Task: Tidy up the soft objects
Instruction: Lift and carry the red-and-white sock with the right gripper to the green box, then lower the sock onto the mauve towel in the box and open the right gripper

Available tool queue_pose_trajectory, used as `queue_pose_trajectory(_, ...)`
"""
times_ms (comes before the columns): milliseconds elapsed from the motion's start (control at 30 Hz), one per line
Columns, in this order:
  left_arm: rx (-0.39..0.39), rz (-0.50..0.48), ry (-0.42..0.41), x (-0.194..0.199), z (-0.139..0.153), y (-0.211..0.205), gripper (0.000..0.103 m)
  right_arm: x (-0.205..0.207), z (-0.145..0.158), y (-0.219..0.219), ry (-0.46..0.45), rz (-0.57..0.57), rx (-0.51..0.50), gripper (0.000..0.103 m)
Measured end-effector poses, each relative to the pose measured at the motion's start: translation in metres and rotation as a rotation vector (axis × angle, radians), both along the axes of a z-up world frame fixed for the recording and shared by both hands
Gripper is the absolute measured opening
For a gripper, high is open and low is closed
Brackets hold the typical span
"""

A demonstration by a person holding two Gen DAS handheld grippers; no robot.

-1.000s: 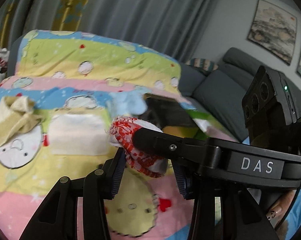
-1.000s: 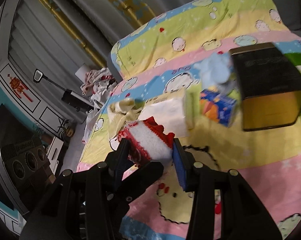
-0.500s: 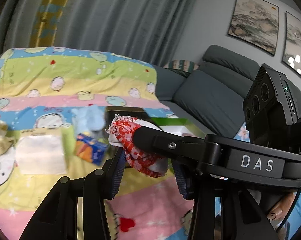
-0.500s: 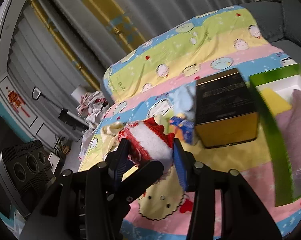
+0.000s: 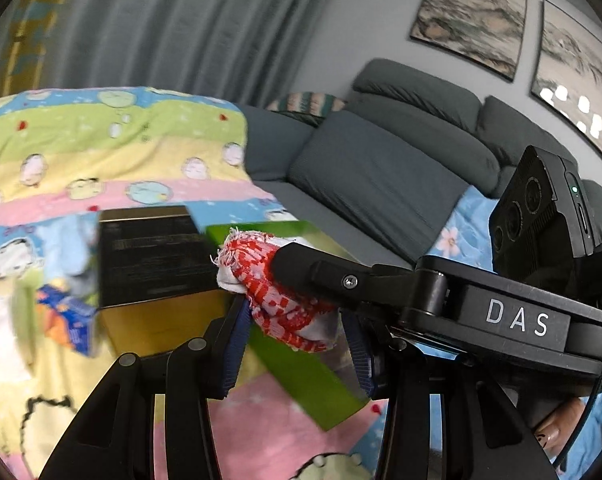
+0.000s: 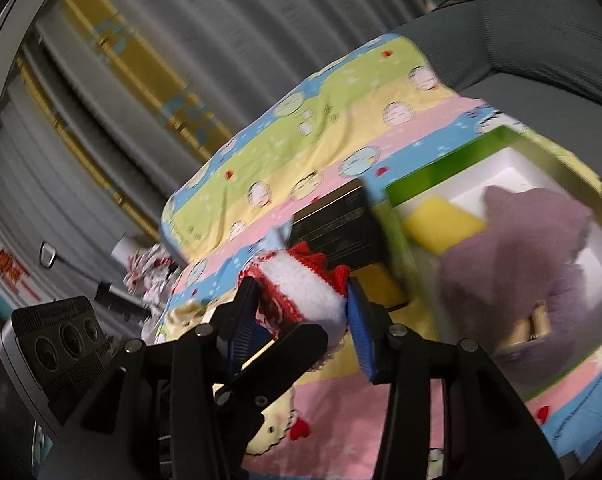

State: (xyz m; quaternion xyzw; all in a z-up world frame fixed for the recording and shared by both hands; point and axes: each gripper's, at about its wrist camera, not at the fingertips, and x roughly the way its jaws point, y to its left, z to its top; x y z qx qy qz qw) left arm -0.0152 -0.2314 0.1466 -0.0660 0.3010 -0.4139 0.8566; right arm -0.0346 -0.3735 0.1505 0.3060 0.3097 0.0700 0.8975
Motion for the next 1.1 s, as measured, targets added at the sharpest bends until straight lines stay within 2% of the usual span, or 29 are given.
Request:
queue_pose_trajectory(167, 0.019, -0.073, -0.007, 0.002, -0.001, -0.033, 0.046, -0.011, -0.005, -0.033, 0.002, -0.097, 0.034, 0.045)
queue_pose_trajectory(400, 0.030, -0.174, 0.017, 0.005, -0.008, -0.071, 0.046, -0.023, -0.014, -0.069, 0.027, -0.222, 0.069, 0.045)
queue_pose_trajectory(567, 0.025, -0.239, 0.053, 0.010, -0.017, -0.092, 0.046, -0.031, -0.018, -0.084, 0.054, -0.307, 0.060, 0.045)
queue_pose_trajectory(733, 0.043, -0.264, 0.095, 0.017, -0.028, -0.107, 0.046, -0.030, -0.030, -0.098, 0.104, -0.372, 0.082, 0.045)
queue_pose_trajectory(933, 0.094, -0.275, 0.128, 0.020, -0.043, -0.122, 0.046, -0.024, -0.038, -0.102, 0.171, -0.434, 0.027, 0.045)
queue_pose_trajectory(1100, 0.138, -0.268, 0.150, 0.021, -0.050, -0.131, 0.046, -0.025, -0.047, -0.110, 0.211, -0.449, 0.037, 0.045)
